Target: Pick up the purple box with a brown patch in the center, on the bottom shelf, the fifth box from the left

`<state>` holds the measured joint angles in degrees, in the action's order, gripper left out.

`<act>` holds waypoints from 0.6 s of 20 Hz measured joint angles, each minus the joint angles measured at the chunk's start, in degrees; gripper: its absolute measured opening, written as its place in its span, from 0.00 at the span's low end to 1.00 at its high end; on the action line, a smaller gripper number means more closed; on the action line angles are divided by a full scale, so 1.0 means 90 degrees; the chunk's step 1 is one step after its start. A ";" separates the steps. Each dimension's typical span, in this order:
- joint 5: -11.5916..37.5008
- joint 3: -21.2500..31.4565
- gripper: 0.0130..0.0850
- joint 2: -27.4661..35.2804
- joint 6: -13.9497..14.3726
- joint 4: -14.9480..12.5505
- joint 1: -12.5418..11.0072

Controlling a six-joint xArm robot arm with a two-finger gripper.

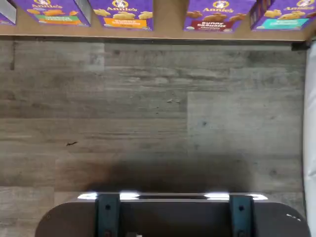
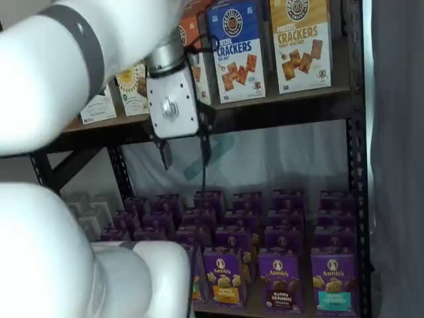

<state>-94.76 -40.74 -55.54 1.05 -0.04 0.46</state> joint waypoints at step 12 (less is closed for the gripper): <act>0.1982 0.2007 1.00 -0.0307 -0.0229 0.0295 -0.0182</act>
<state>-76.92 -22.68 -58.30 -1.01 2.61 -1.18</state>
